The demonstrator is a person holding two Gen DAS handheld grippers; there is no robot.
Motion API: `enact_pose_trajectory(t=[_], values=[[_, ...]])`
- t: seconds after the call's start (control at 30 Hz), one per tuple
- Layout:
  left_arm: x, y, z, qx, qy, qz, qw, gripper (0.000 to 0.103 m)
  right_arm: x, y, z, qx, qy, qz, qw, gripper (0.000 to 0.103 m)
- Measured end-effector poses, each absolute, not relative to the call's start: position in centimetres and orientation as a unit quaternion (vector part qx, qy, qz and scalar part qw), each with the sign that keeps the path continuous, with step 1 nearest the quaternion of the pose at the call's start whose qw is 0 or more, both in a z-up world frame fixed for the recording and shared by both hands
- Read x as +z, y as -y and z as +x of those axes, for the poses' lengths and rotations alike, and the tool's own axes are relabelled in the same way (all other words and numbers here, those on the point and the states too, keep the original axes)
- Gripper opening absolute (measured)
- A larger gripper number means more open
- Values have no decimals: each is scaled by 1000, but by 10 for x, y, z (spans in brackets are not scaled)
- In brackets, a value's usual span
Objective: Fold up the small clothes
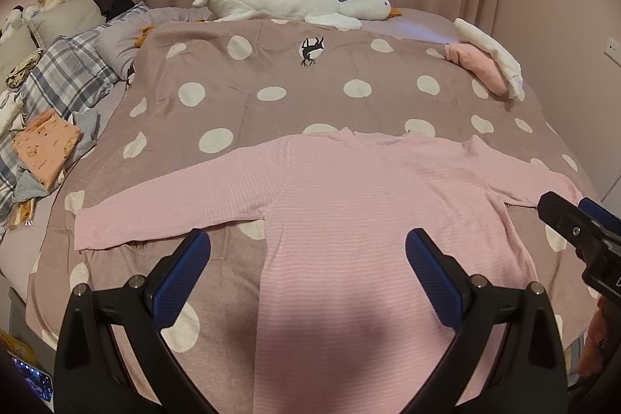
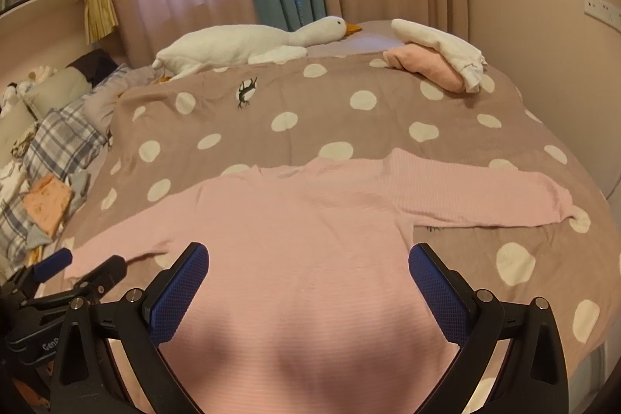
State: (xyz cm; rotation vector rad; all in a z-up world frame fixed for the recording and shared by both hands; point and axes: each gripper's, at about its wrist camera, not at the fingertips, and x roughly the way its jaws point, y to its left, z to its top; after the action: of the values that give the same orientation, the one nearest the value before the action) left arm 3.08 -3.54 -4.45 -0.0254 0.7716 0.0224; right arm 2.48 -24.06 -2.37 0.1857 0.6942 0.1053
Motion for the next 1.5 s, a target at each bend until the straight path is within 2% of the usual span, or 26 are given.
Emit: enact_pose_trajectory(t=[0.37,0.57,0.7,0.8,0.9,1.23,1.5], values=[[-49,56,57,-28,-392,-33,919,100,-21,283,48,44,-344,141,927,101],[-70,83,83,-69,-430,-40,899,95,-22,352,73,-1,-340,206,918,83],[-89,101,99,-79,-463,-43,882,90,-42,405,91,-39,-356,261,896,67],[-104,113,109,-85,-487,-42,868,86,-61,443,99,-76,-370,295,878,61],[-117,123,116,-87,-506,-39,857,82,-80,478,102,-121,-380,312,862,59],[-149,141,118,-97,-540,-29,835,81,-144,555,89,-223,-404,371,806,59],[-165,141,119,-100,-553,-39,826,81,-170,580,80,-246,-392,410,786,59]])
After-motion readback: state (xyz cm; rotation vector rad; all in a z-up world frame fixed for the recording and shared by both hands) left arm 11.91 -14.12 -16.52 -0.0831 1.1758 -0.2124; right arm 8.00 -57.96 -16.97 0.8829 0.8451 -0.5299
